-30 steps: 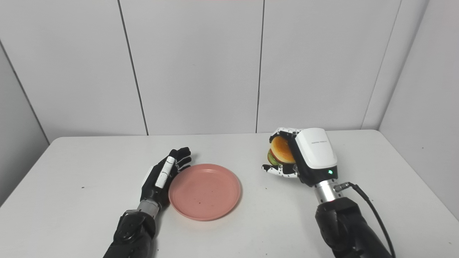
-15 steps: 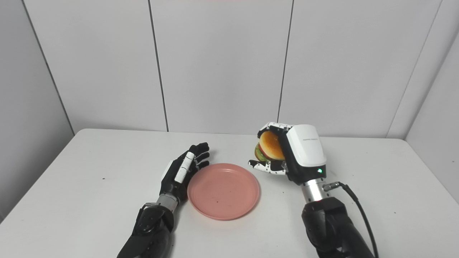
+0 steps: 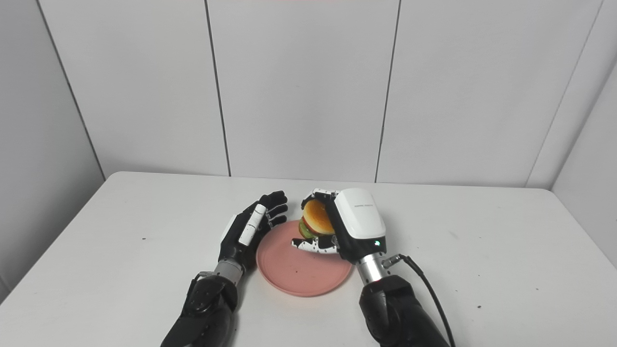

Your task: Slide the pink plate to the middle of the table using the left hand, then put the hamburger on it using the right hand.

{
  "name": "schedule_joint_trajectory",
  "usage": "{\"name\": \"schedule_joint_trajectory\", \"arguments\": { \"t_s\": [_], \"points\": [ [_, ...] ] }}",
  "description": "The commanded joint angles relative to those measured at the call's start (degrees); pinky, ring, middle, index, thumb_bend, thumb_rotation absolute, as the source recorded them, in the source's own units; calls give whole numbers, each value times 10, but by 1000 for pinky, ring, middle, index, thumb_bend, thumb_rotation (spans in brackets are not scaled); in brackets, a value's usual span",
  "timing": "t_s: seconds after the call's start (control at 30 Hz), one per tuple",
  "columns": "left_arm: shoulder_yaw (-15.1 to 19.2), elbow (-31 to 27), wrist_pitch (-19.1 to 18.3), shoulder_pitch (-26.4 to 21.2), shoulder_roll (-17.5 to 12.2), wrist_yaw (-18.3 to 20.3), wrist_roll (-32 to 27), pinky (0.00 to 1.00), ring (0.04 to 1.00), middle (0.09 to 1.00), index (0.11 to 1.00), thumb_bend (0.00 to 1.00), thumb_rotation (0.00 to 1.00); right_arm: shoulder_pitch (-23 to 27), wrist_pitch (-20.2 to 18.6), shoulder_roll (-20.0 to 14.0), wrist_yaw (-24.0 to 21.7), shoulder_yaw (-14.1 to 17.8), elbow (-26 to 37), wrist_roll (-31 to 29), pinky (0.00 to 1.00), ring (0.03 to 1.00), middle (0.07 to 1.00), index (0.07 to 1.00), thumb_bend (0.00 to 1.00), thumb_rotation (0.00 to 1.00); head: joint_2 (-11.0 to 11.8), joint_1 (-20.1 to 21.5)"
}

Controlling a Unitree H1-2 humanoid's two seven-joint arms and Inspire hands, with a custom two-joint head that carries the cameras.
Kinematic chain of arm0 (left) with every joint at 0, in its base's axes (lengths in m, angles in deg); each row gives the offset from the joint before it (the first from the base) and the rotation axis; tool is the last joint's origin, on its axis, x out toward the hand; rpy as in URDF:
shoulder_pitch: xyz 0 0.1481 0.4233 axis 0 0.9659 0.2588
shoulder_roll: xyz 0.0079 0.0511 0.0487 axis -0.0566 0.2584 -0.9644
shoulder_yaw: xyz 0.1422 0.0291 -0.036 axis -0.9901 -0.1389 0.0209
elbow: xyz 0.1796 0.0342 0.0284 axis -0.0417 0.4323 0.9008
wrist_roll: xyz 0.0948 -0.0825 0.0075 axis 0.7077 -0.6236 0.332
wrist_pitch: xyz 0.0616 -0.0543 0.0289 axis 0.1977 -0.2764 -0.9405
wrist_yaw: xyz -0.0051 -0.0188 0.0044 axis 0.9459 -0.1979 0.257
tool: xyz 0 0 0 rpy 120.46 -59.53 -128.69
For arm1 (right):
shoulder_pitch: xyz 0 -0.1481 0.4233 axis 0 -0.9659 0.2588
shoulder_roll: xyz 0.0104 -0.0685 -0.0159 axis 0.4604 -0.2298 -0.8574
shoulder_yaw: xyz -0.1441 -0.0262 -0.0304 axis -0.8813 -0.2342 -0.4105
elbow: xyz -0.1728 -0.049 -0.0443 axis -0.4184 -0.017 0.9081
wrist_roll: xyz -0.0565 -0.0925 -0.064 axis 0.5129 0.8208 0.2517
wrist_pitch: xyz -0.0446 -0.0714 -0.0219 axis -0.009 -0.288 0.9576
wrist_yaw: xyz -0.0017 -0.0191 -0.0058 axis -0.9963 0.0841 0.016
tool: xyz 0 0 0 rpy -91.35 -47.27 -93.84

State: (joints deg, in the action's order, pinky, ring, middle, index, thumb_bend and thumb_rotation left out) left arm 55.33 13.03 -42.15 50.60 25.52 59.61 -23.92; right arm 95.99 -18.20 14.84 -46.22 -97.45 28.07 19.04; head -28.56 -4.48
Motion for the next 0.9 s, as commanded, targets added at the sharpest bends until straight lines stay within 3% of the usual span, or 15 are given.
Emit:
{"name": "schedule_joint_trajectory", "arguments": {
  "t_s": [0.0, 0.4, 0.57, 0.87],
  "points": [
    [-2, 13, 4, 28, 0, 0, 2, 804, 826, 794, 709, 891, 721, 33, 17, 6, 20, -1, 1, 5, 256, 318, 415, 484, 495, 162, -1, 0],
    [-9, 15, 6, 25, -4, -5, 10, 795, 835, 807, 716, 880, 749, 46, 13, 26, 10, -24, -70, 3, 235, 291, 379, 479, 493, 165, -3, -1],
    [-8, 13, -1, 24, -6, -7, 10, 793, 849, 828, 728, 900, 751, 51, 9, 31, 8, -29, -99, 0, 235, 307, 403, 483, 493, 163, -5, 2],
    [-8, 17, 6, 22, -6, -7, 10, 774, 830, 803, 713, 882, 743, 67, 6, 40, 38, -45, -165, 15, 240, 315, 414, 483, 494, 161, -7, 1]
  ]
}}
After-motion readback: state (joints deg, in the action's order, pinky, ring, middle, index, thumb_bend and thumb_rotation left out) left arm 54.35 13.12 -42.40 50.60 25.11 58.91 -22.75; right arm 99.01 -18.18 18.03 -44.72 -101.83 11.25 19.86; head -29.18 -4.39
